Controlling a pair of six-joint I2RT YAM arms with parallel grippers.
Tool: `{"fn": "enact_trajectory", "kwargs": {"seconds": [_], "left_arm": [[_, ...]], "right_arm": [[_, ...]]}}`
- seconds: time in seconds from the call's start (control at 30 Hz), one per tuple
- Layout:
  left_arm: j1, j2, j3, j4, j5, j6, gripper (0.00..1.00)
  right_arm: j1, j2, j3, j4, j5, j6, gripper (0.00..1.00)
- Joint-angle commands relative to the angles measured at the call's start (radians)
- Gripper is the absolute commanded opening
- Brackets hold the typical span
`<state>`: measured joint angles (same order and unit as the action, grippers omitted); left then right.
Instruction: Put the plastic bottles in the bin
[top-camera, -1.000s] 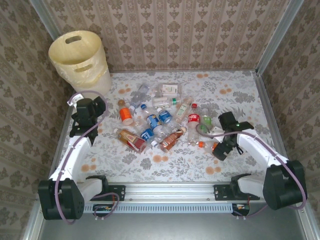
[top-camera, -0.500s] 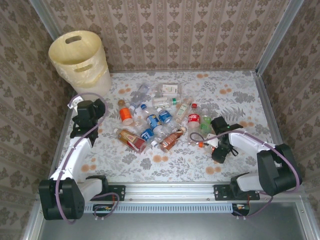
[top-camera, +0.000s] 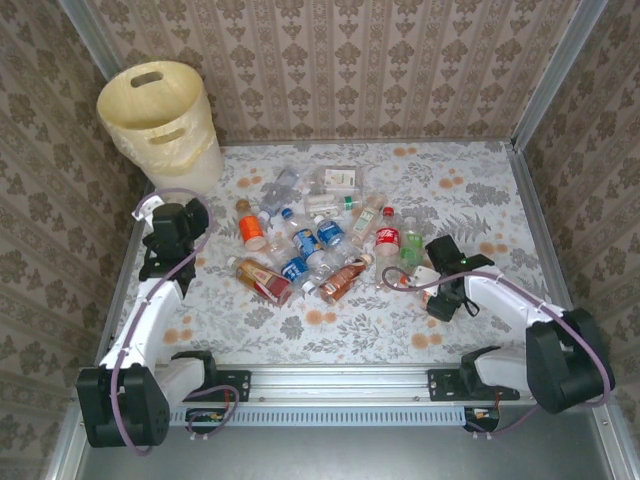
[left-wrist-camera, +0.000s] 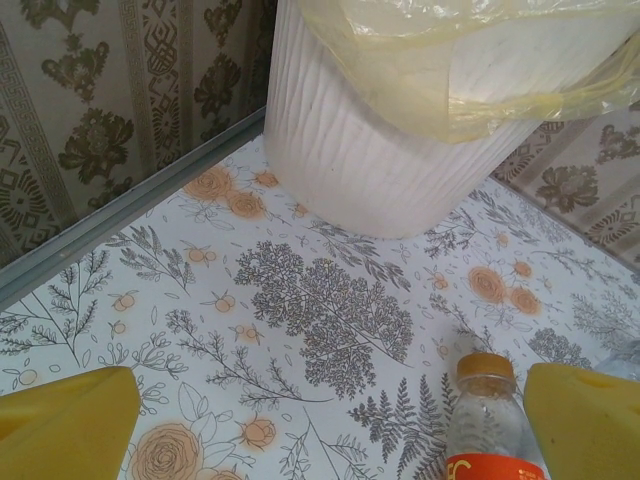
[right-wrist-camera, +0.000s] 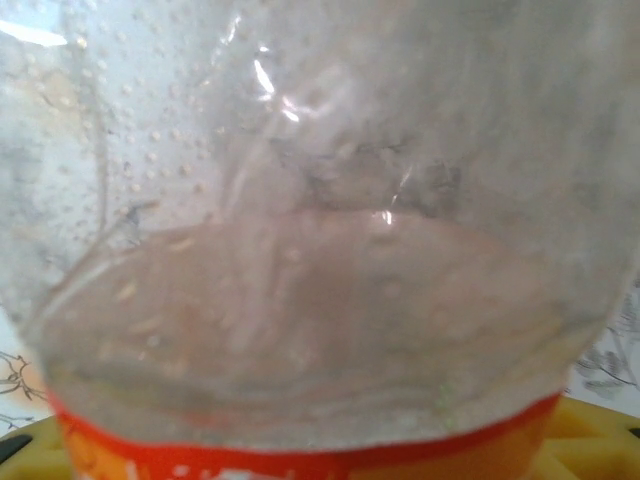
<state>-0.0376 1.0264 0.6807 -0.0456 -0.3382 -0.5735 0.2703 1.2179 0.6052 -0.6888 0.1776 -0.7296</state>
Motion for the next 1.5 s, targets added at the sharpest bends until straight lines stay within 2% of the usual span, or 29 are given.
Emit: {"fn": "enact_trajectory", "kwargs": {"seconds": [0.0, 0.1, 0.2, 0.33, 0.5, 0.7, 0.8, 0.93, 1.0, 1.03, 1.2, 1.33, 1.4, 1.47], "left_arm": [[0.011, -0.036, 0.009, -0.025, -0.016, -0.036, 1.00], [0.010, -0.064, 0.014, -0.039, -0.007, -0.099, 1.00], [0.011, -0.081, 0.005, 0.014, 0.085, -0.155, 1.00], [0.010, -0.045, 0.008, 0.130, 0.285, -0.202, 1.00], [-0.015, 0.041, 0.088, 0.211, 0.587, -0.147, 1.00], [-0.171, 0.152, 0.175, 0.317, 0.878, -0.041, 1.00], [-0.274, 0.229, 0.244, 0.339, 1.015, 0.017, 1.00], [-0.379, 0.353, 0.373, 0.331, 1.209, 0.058, 0.99], [-0.412, 0.394, 0.432, 0.279, 1.234, 0.107, 0.98], [-0.456, 0.411, 0.458, 0.238, 1.229, 0.135, 0.98], [-0.517, 0.489, 0.583, 0.099, 1.246, 0.233, 0.96], [-0.538, 0.512, 0.597, 0.077, 1.138, 0.247, 0.95], [-0.548, 0.519, 0.593, 0.106, 1.139, 0.252, 0.95], [-0.563, 0.531, 0.613, 0.062, 1.121, 0.285, 0.95]], "right_arm": [[0.021, -0.064, 0.050, -0.083, 0.026, 0.007, 0.58], [0.038, -0.146, 0.112, -0.130, -0.011, 0.053, 0.57], [0.056, -0.241, 0.176, -0.065, -0.102, 0.134, 0.54], [0.134, -0.253, 0.220, 0.157, -0.212, 0.303, 0.52], [0.158, -0.135, 0.232, 0.493, -0.369, 0.620, 0.47], [0.177, 0.004, 0.165, 0.987, -0.500, 0.943, 0.51], [0.188, 0.071, 0.183, 1.098, -0.541, 1.022, 0.53], [0.200, 0.119, 0.193, 1.148, -0.550, 1.083, 0.53], [0.201, 0.123, 0.193, 1.154, -0.558, 1.104, 0.53], [0.202, 0.122, 0.191, 1.159, -0.570, 1.108, 0.53], [0.205, 0.126, 0.192, 1.171, -0.657, 1.095, 0.54], [0.211, 0.124, 0.195, 1.173, -0.680, 1.086, 0.55], [0.213, 0.127, 0.204, 1.172, -0.686, 1.090, 0.55], [0.217, 0.133, 0.217, 1.161, -0.705, 1.090, 0.55]]}}
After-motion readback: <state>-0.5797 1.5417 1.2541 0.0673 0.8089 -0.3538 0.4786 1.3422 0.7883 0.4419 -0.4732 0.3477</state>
